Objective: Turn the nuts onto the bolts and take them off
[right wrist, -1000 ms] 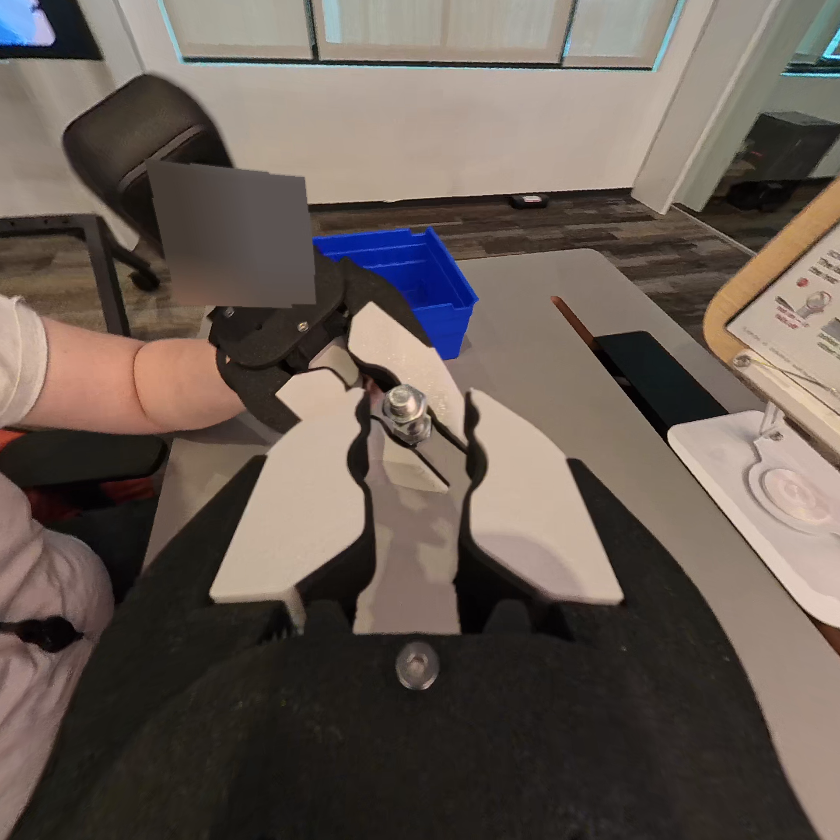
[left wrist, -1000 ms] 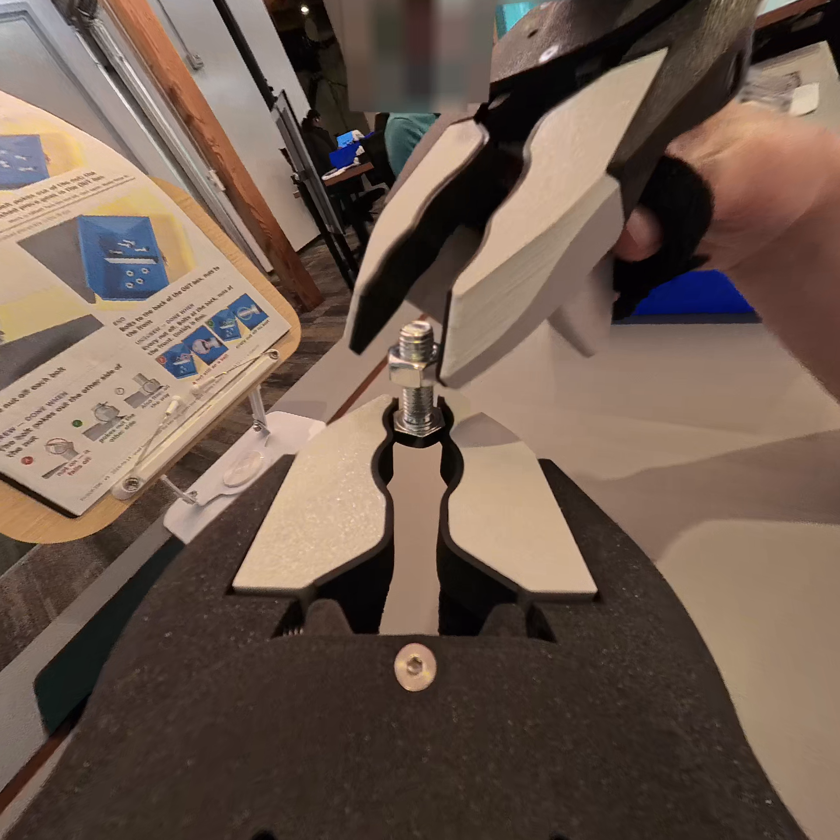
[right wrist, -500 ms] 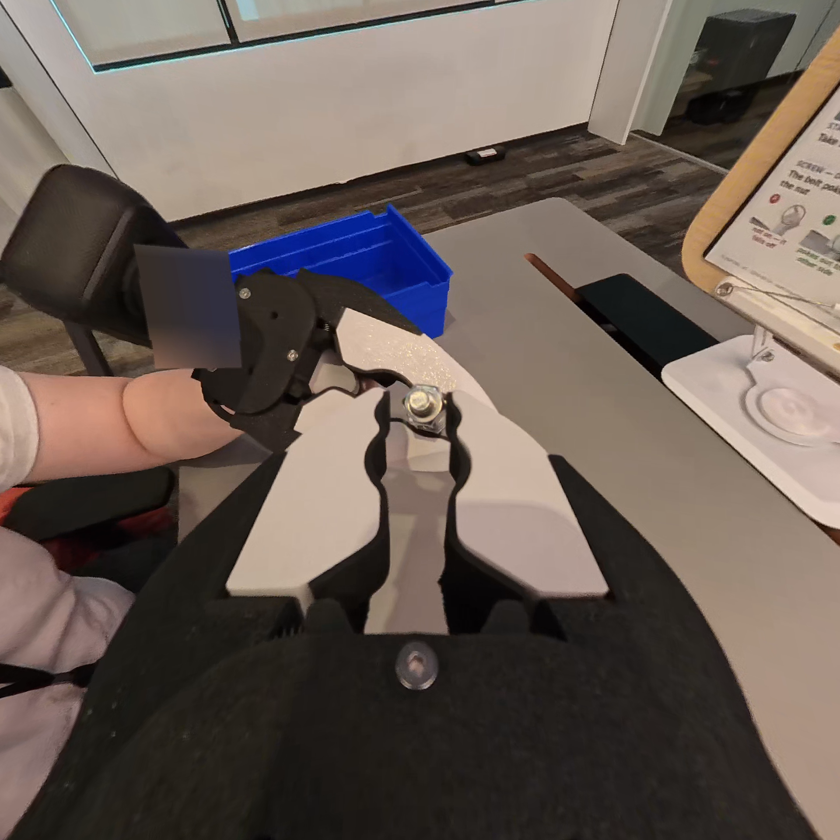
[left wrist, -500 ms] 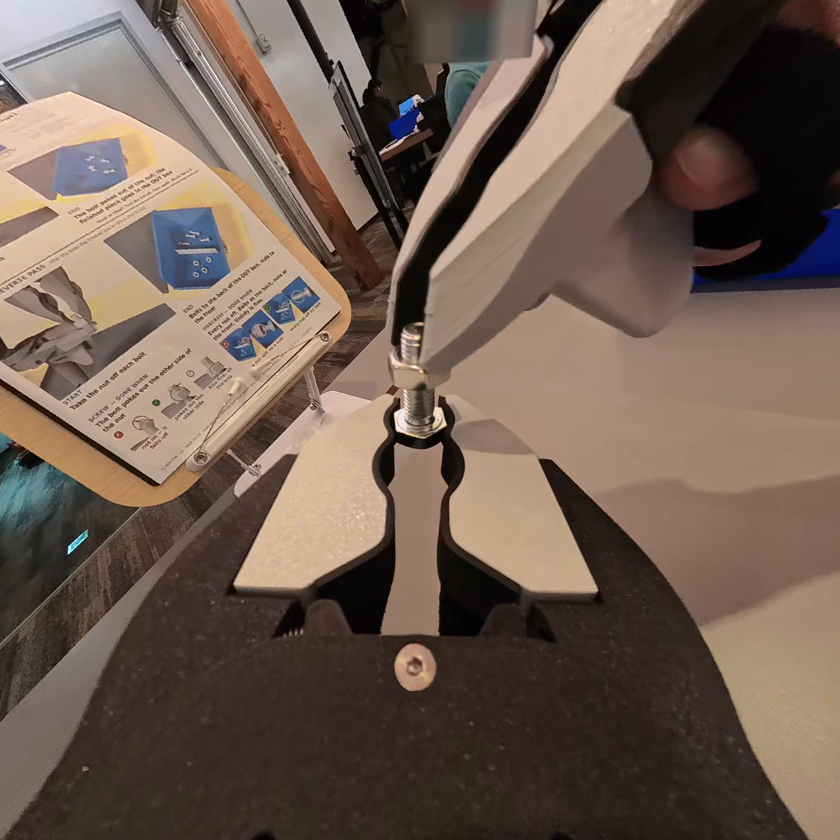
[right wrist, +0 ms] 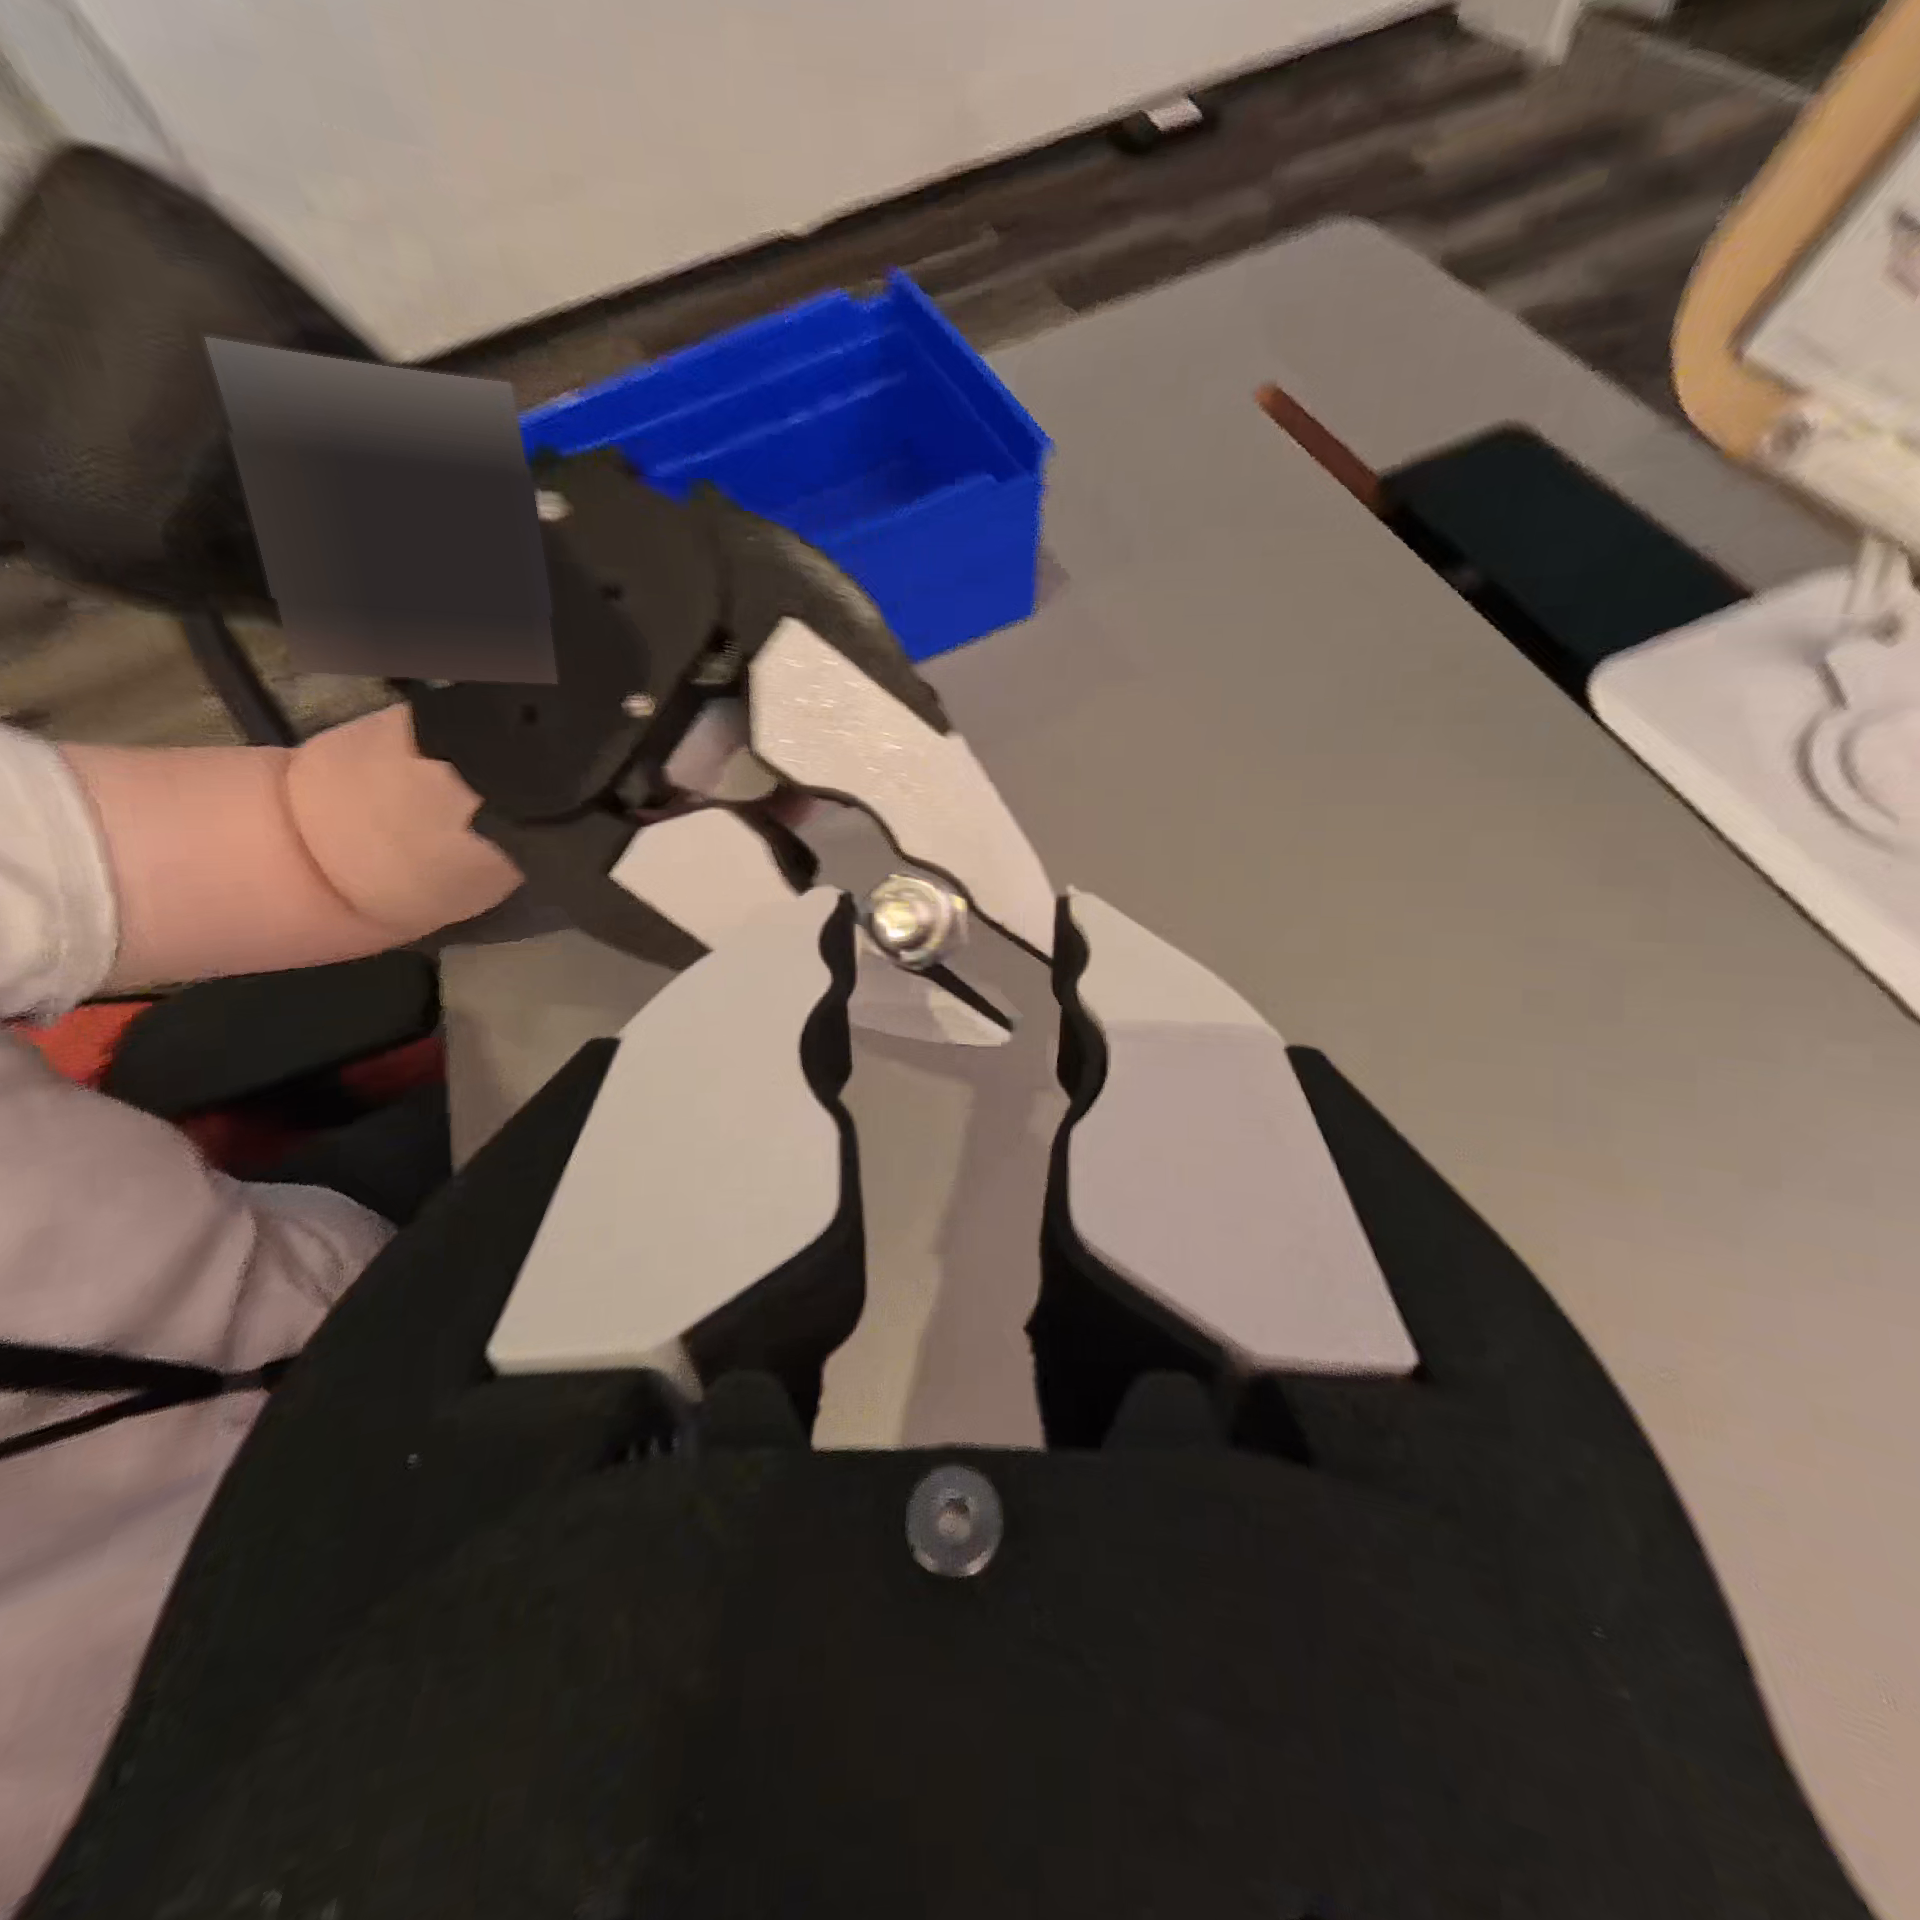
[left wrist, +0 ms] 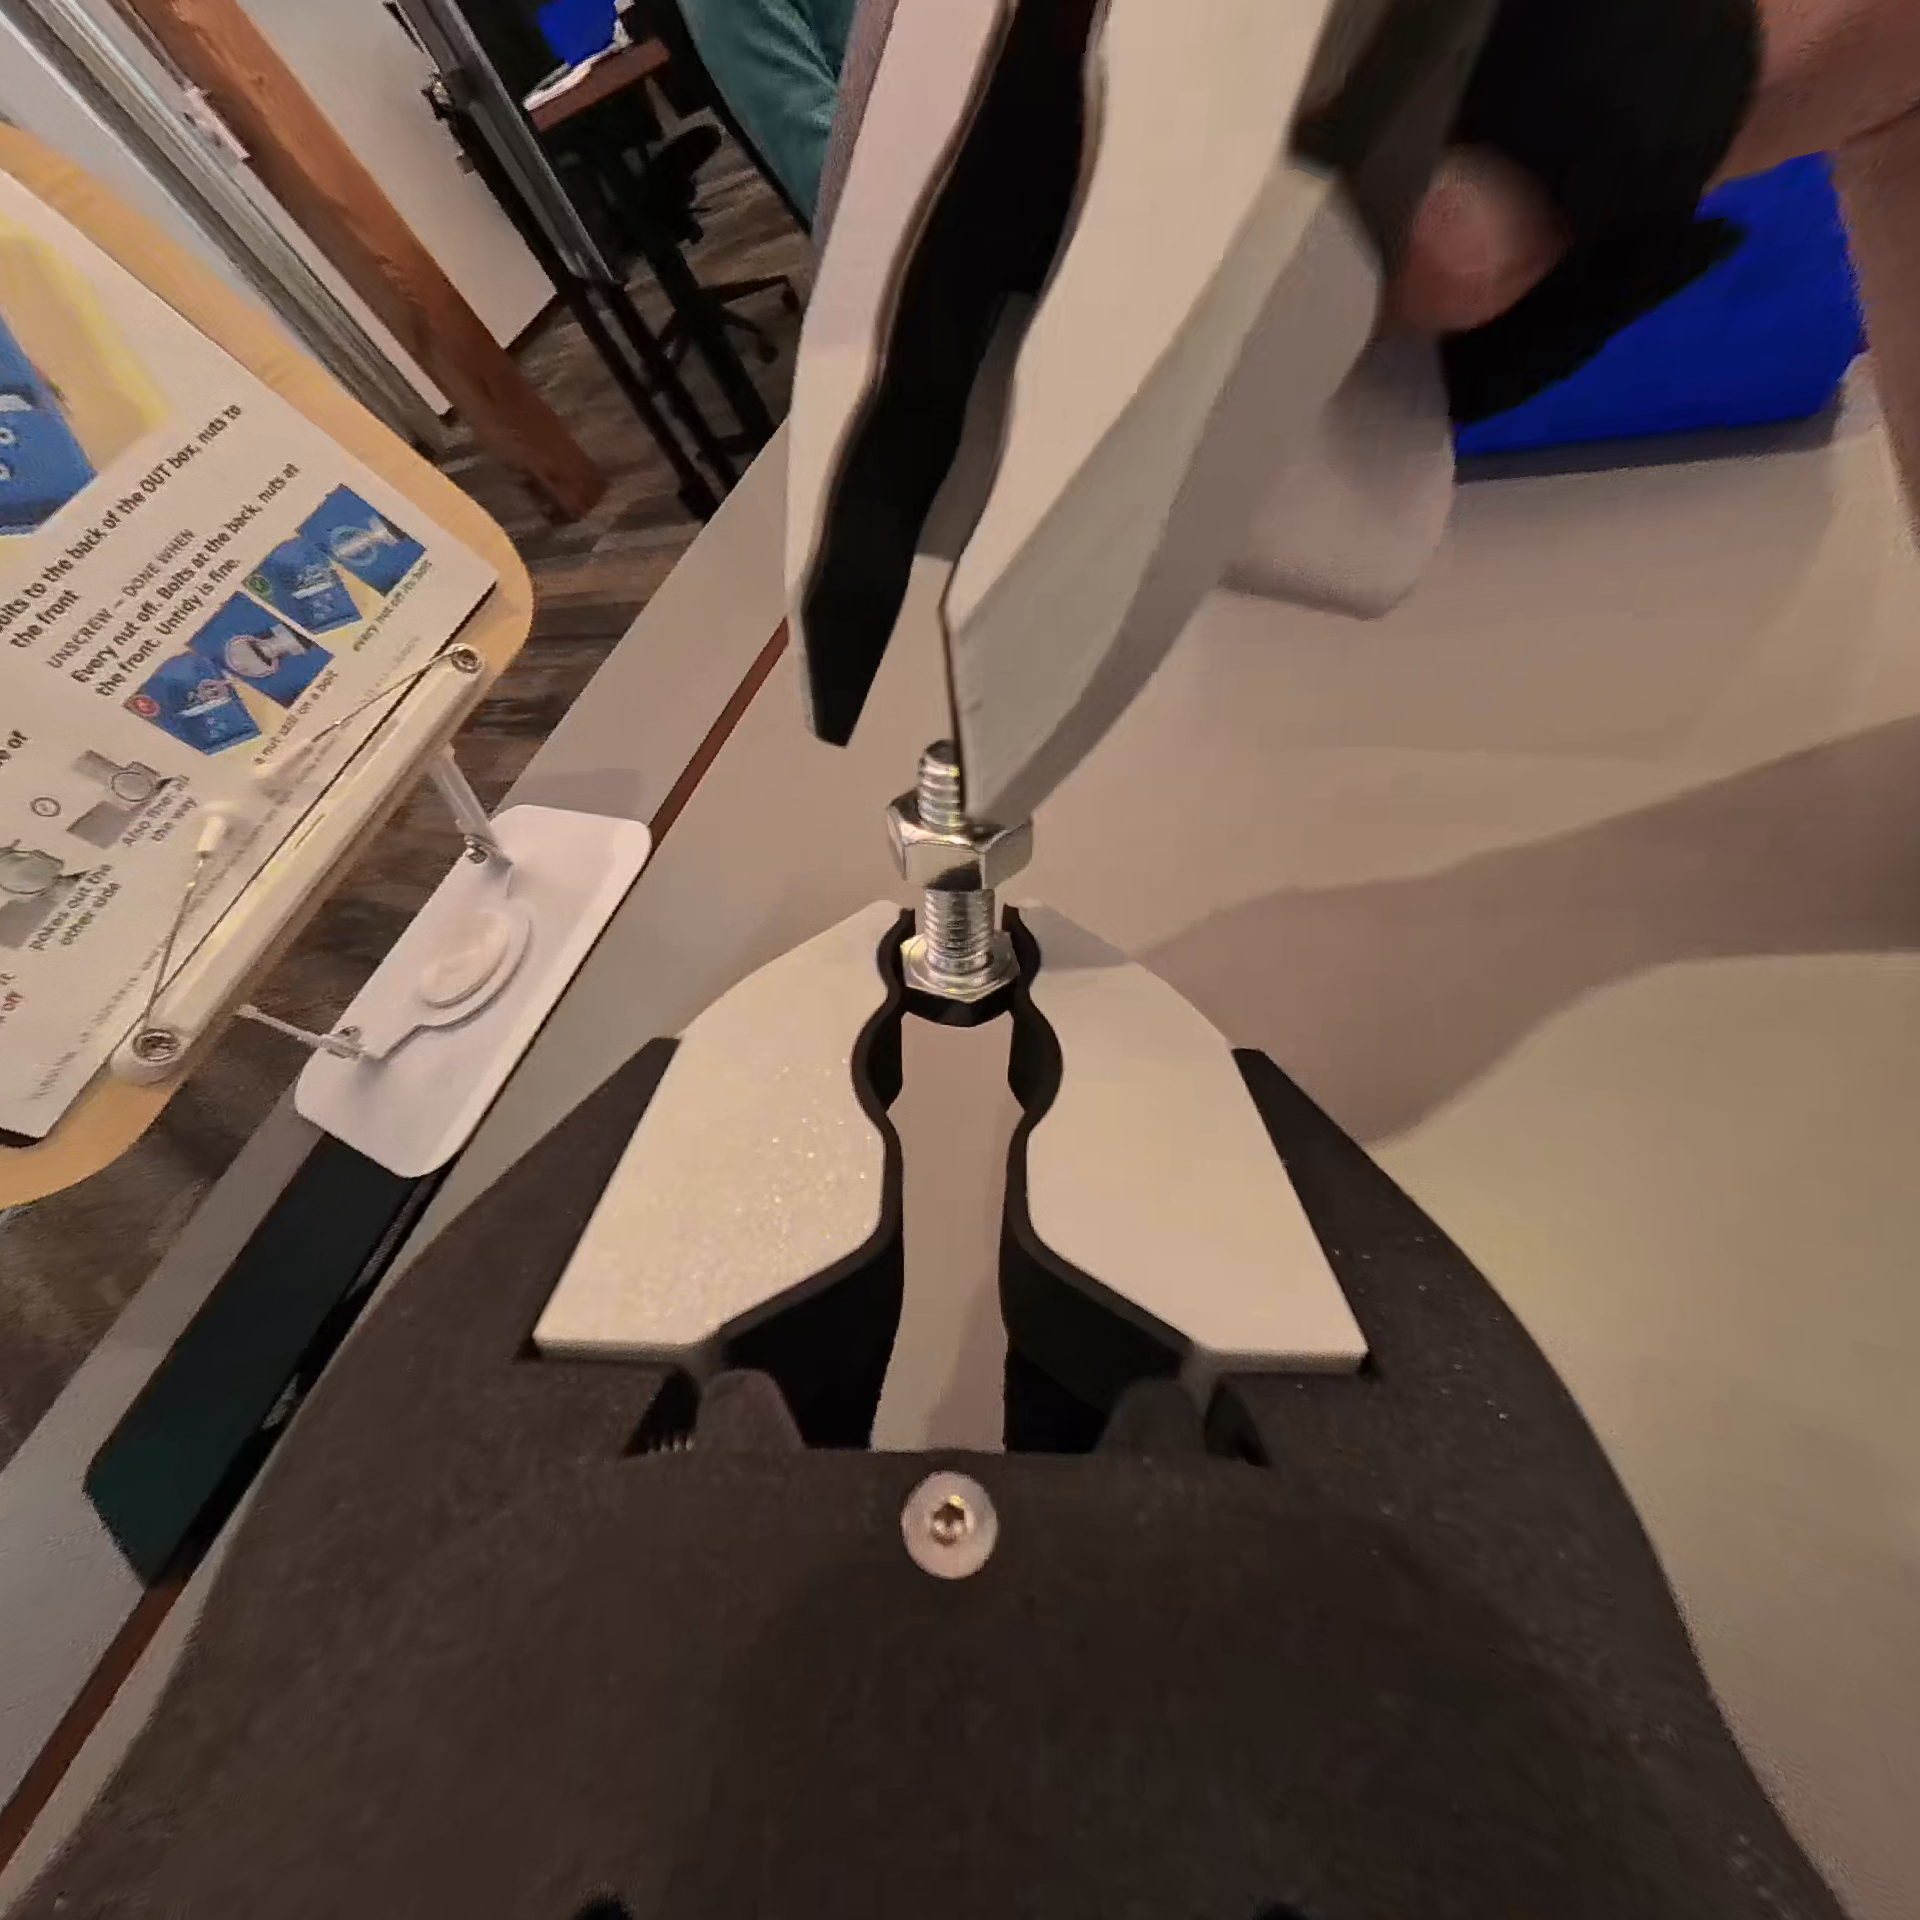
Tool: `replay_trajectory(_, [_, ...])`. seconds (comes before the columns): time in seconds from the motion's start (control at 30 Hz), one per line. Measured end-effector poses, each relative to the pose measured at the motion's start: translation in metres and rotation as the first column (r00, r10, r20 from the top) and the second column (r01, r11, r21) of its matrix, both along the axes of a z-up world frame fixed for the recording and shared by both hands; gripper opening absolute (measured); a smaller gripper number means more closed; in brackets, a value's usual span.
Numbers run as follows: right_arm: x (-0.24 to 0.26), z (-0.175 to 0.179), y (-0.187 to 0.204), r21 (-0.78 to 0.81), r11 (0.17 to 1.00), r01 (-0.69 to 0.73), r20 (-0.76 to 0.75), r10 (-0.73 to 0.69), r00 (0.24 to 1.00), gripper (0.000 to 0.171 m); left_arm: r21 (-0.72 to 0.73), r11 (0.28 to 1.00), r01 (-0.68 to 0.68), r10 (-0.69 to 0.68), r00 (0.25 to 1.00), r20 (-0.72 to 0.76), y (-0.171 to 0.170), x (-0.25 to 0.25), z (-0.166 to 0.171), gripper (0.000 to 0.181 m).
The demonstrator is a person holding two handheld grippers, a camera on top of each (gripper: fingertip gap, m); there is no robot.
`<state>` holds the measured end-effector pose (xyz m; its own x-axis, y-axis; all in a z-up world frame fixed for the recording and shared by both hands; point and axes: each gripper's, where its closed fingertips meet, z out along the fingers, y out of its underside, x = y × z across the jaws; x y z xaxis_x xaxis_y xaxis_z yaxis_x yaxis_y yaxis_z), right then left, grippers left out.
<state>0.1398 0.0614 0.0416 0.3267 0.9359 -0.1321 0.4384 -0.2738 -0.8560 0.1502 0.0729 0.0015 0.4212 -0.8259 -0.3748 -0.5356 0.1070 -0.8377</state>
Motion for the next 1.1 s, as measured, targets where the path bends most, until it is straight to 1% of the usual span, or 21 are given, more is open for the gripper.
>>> replay_trajectory(0.03, [0.0, -0.004, 0.001, -0.005, 1.0, 0.006, 0.019, -0.006, 1.0, 0.037, 0.01, 1.0, -0.017, 0.017, 1.0, -0.019, 0.002, -0.001, -0.002, 0.015])
replay_trajectory(0.07, [-0.002, -0.005, -0.004, -0.011, 1.0, -0.02, 0.03, 0.021, 0.999, 0.027, 0.015, 1.0, -0.024, 0.025, 0.999, -0.037, 0.003, -0.001, -0.005, 0.016])
replay_trajectory(0.1, [-0.003, -0.007, -0.007, -0.011, 0.999, -0.039, 0.045, 0.04, 0.998, 0.014, 0.012, 1.0, -0.02, 0.021, 0.999, -0.042, 0.003, 0.0, -0.007, 0.016])
replay_trajectory(0.23, [0.002, -0.009, -0.008, 0.032, 0.999, -0.02, 0.106, 0.016, 0.994, 0.015, -0.018, 1.0, -0.008, 0.007, 0.999, -0.042, 0.0, 0.002, -0.01, 0.016])
replay_trajectory(0.3, [0.004, -0.01, -0.007, 0.04, 0.999, -0.003, 0.126, -0.002, 0.992, 0.021, -0.015, 1.0, -0.009, 0.008, 0.998, -0.06, -0.001, 0.002, -0.011, 0.016])
replay_trajectory(0.33, [0.003, -0.011, -0.008, 0.025, 1.0, -0.001, 0.125, -0.002, 0.992, 0.021, -0.013, 1.0, -0.008, 0.007, 0.998, -0.063, -0.001, 0.003, -0.012, 0.016])
replay_trajectory(0.37, [0.002, -0.012, -0.01, 0.001, 1.0, -0.004, 0.124, 0.003, 0.992, 0.027, -0.013, 1.0, -0.006, 0.006, 0.998, -0.059, -0.002, 0.003, -0.011, 0.016])
replay_trajectory(0.4, [0.001, -0.015, -0.012, -0.018, 1.0, -0.012, 0.132, 0.015, 0.991, 0.028, -0.02, 1.0, -0.004, 0.003, 0.998, -0.057, -0.003, 0.004, -0.011, 0.016])
replay_trajectory(0.43, [0.001, -0.018, -0.013, -0.019, 0.999, -0.027, 0.151, 0.029, 0.988, 0.026, -0.028, 1.0, 0.001, -0.003, 0.998, -0.059, -0.004, 0.004, -0.012, 0.016])
replay_trajectory(0.47, [0.002, -0.02, -0.012, -0.001, 0.999, -0.045, 0.174, 0.044, 0.984, 0.017, -0.033, 0.999, 0.006, -0.008, 0.998, -0.063, -0.005, 0.004, -0.012, 0.016])
replay_trajectory(0.53, [0.005, -0.02, -0.01, 0.042, 0.996, -0.08, 0.206, 0.07, 0.976, 0.017, -0.046, 0.999, 0.014, -0.017, 0.998, -0.063, -0.005, 0.003, -0.013, 0.016])
replay_trajectory(0.6, [0.012, -0.018, -0.002, 0.071, 0.996, -0.057, 0.212, 0.041, 0.976, 0.018, -0.071, 0.997, 0.017, -0.018, 1.0, -0.01, -0.004, 0.002, -0.007, 0.015])
replay_trajectory(0.63, [0.018, -0.016, 0.006, 0.095, 0.995, -0.02, 0.213, -0.001, 0.977, 0.015, -0.088, 0.996, 0.026, -0.025, 0.999, 0.021, -0.005, 0.001, -0.003, 0.016])
replay_trajectory(0.67, [0.023, -0.014, 0.012, 0.112, 0.994, 0.006, 0.21, -0.029, 0.977, 0.015, -0.099, 0.995, 0.031, -0.026, 0.998, 0.048, -0.005, 0.0, 0.001, 0.016])
replay_trajectory(0.7, [0.025, -0.012, 0.013, 0.11, 0.994, 0.0, 0.195, -0.022, 0.981, 0.016, -0.097, 0.995, 0.022, -0.016, 0.997, 0.07, -0.004, -0.002, 0.006, 0.016])
replay_trajectory(0.8, [0.01, 0.006, -0.005, 0.069, 0.992, -0.106, 0.044, 0.103, 0.994, 0.02, -0.091, 0.996, 0.003, 0.005, 0.996, 0.089, -0.001, -0.006, 0.011, 0.016])
replay_trajectory(0.87, [-0.002, 0.019, -0.007, 0.089, 0.991, -0.095, -0.041, 0.099, 0.994, 0.03, -0.079, 0.997, -0.006, 0.013, 0.997, 0.082, 0.0, -0.005, 0.01, 0.015])
replay_trajectory(0.9, [-0.005, 0.02, -0.006, 0.103, 0.991, -0.08, -0.047, 0.086, 0.995, 0.034, -0.068, 0.998, -0.01, 0.014, 0.997, 0.072, -0.001, -0.005, 0.01, 0.015])
replay_trajectory(1.0, [-0.002, 0.01, 0.003, 0.126, 0.991, -0.044, 0.037, 0.04, 0.999, 0.036, -0.047, 0.999, -0.009, 0.012, 0.998, 0.062, -0.002, -0.003, 0.011, 0.015])
replay_trajectory(1.03, [0.003, 0.008, 0.004, 0.12, 0.992, -0.042, 0.051, 0.036, 0.998, 0.039, -0.047, 0.999, -0.016, 0.019, 0.998, 0.062, -0.002, -0.003, 0.011, 0.015])
replay_trajectory(1.1, [0.016, 0.006, 0.014, 0.121, 0.993, 0.015, 0.074, -0.024, 0.997, 0.03, -0.054, 0.999, -0.007, 0.012, 0.996, 0.086, -0.002, -0.004, 0.014, 0.015])
